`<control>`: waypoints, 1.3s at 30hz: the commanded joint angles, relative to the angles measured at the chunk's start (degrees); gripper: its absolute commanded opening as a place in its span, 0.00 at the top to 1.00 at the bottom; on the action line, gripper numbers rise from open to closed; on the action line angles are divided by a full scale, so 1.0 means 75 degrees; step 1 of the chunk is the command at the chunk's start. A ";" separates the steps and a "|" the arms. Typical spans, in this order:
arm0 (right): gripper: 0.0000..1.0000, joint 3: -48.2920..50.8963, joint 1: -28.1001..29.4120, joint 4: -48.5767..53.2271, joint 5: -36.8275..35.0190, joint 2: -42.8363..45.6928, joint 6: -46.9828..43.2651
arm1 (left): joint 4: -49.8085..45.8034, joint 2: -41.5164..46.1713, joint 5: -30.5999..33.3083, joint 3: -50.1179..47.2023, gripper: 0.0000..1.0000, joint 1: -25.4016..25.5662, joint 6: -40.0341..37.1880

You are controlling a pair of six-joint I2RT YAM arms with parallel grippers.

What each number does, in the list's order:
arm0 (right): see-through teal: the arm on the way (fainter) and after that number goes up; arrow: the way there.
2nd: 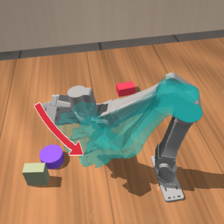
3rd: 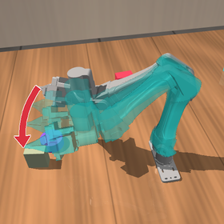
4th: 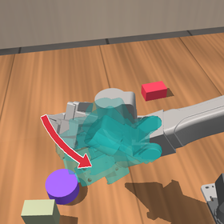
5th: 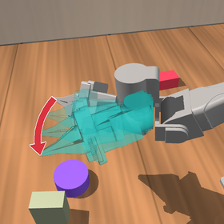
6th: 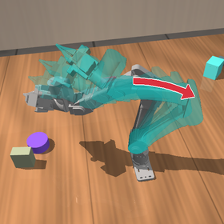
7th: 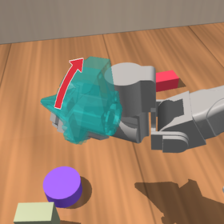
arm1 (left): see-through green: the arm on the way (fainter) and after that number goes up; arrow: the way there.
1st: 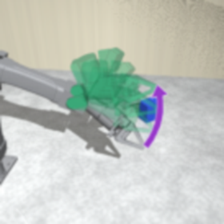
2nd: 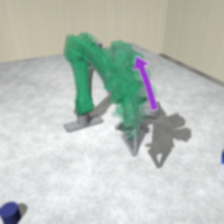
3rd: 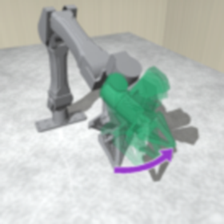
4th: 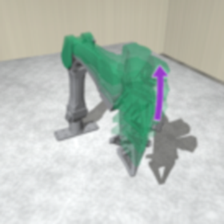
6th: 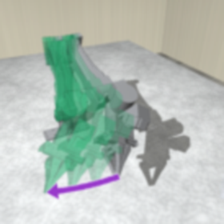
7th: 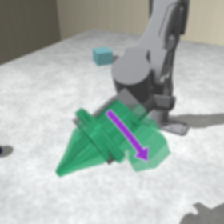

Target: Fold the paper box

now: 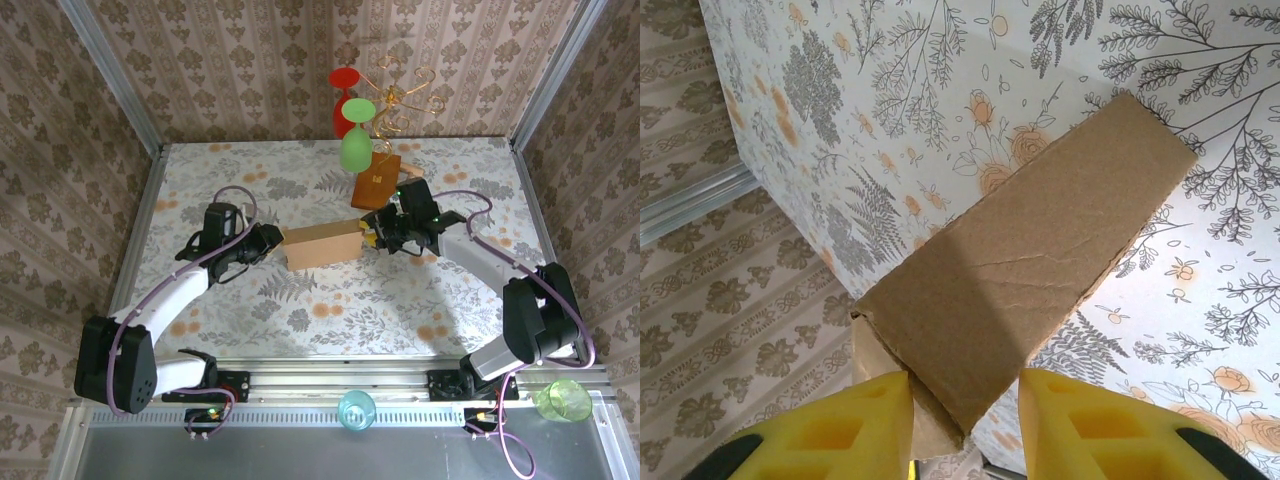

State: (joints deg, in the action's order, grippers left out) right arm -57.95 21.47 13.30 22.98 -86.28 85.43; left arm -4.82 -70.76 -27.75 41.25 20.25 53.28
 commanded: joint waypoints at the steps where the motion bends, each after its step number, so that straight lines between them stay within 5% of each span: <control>1: 0.67 0.0266 -0.0062 0.0822 -0.0060 0.0173 -0.0360 | -0.0851 -0.0005 0.0167 0.0074 0.75 0.0165 -0.0514; 8: 0.67 0.0548 -0.0100 0.2526 -0.0087 0.1016 -0.1915 | -0.1657 0.0698 0.0554 -0.0221 0.74 0.0733 -0.1112; 17: 0.62 0.1315 -0.0133 0.3683 -0.0889 0.2574 -0.2750 | -0.2661 0.2415 0.1865 -0.1024 0.67 0.1624 -0.0566; 20: 0.53 0.0675 -0.0150 0.4089 -0.1493 0.2637 -0.3103 | -0.3102 0.2638 0.2320 -0.0592 0.57 0.1508 -0.0769; 22: 0.38 -0.0030 -0.0211 0.4571 -0.2117 0.2525 -0.3559 | -0.3334 0.2561 0.2380 -0.0147 0.49 0.1143 -0.1013; 23: 0.07 -0.0334 -0.0260 0.4731 -0.2413 0.2505 -0.3779 | -0.3395 0.2551 0.2372 0.0027 0.13 0.0928 -0.1103; 24: 0.00 -0.0663 -0.0310 0.4814 -0.2772 0.2516 -0.4053 | -0.3317 0.2577 0.2282 0.0174 0.00 0.0562 -0.1228; 27: 0.00 -0.1375 -0.0425 0.4906 -0.4106 0.2745 -0.4841 | -0.2580 0.2852 0.1912 0.0299 0.00 -0.0424 -0.1625; 29: 0.00 -0.1475 -0.0459 0.4642 -0.5090 0.3052 -0.5418 | -0.2344 0.3143 0.2286 0.0350 0.00 -0.0783 -0.1915; 32: 0.00 -0.0855 -0.0475 0.4090 -0.7803 0.3680 -0.5481 | -0.2443 0.3473 0.3780 0.0417 0.00 -0.0860 -0.2860; 36: 0.00 0.2137 -0.0490 -0.0336 -0.9671 0.4914 -0.8360 | -0.3401 0.3349 0.7469 0.0231 0.00 -0.0826 -0.2692; 39: 0.00 0.3796 -0.0559 -0.2997 -0.9517 0.4874 -1.0245 | -0.1688 0.3456 0.6908 -0.0846 0.00 -0.0931 -0.5531</control>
State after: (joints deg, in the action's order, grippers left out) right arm -37.39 17.63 14.55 -38.59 -48.03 26.59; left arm -22.52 -44.93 15.94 39.99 13.56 28.60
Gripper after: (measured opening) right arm 0.999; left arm 0.999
